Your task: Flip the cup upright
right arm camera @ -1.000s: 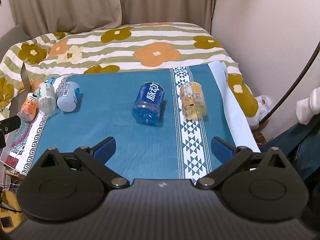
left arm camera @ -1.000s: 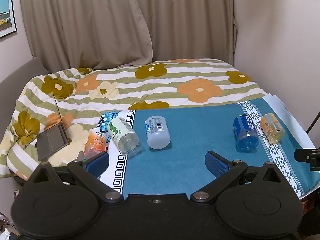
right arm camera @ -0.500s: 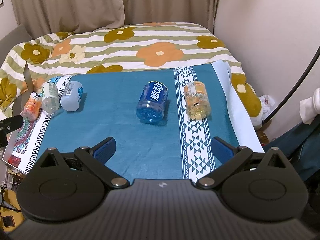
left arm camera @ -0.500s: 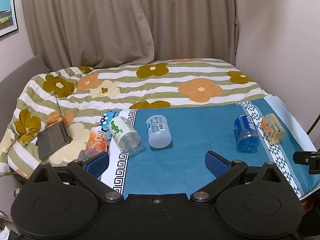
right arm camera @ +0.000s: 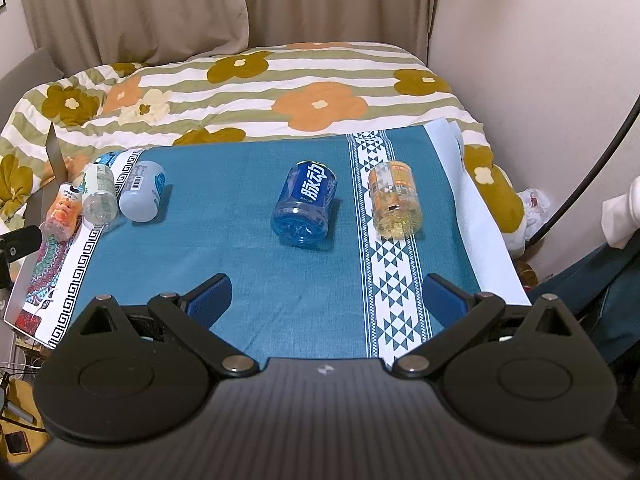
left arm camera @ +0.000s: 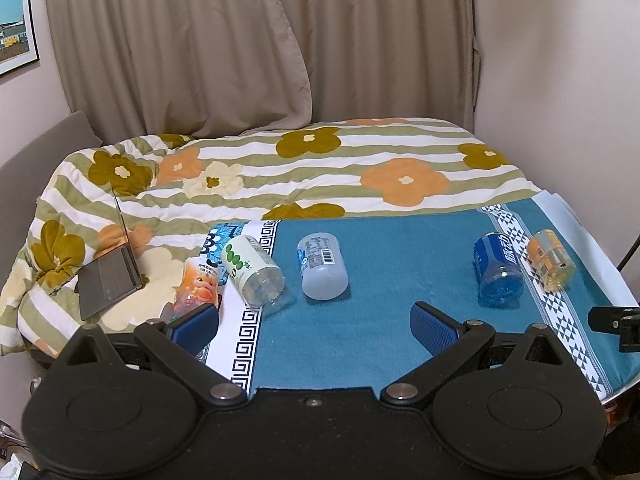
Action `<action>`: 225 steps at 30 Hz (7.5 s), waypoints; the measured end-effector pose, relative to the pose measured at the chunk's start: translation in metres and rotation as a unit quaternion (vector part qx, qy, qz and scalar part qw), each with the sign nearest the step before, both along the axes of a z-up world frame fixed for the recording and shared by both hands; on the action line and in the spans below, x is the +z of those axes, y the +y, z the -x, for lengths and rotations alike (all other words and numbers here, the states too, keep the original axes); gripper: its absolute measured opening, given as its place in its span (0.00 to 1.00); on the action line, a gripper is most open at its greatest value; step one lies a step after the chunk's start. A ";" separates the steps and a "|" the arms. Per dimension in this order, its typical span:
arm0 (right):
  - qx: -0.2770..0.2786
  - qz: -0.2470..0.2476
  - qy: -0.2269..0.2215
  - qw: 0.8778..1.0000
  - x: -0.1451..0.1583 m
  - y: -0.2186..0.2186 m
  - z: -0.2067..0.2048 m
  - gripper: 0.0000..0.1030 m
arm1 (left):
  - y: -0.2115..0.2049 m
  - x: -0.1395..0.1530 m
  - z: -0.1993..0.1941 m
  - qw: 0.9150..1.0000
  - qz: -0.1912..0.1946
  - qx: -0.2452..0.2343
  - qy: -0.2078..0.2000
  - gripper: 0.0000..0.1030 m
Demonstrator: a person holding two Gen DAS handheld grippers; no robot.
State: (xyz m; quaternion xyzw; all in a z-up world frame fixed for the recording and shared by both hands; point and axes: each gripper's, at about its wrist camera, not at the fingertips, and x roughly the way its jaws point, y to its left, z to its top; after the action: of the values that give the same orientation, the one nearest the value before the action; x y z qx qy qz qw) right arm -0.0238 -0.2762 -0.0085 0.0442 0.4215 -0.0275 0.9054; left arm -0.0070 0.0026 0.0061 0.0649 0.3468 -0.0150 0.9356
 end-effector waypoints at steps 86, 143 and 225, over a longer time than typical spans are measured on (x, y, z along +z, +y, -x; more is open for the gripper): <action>-0.078 -0.034 0.090 0.992 -0.059 0.077 -0.104 1.00 | 0.150 -0.096 -0.196 0.984 -0.023 0.039 0.170 0.87; -0.046 -0.073 0.056 0.995 -0.043 0.007 -0.070 1.00 | 0.025 -0.064 -0.106 0.978 0.012 -0.050 0.203 0.54; 0.017 -0.197 0.228 0.953 -0.105 0.104 -0.190 0.85 | 0.121 -0.069 -0.028 0.983 0.099 0.024 0.153 1.00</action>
State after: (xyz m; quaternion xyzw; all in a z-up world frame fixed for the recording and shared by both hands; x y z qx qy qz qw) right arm 0.1661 -0.1727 -0.1131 0.2069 0.6146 0.0618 0.7587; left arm 0.0214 0.1234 -0.0627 -0.0396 0.4837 -0.0369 0.8736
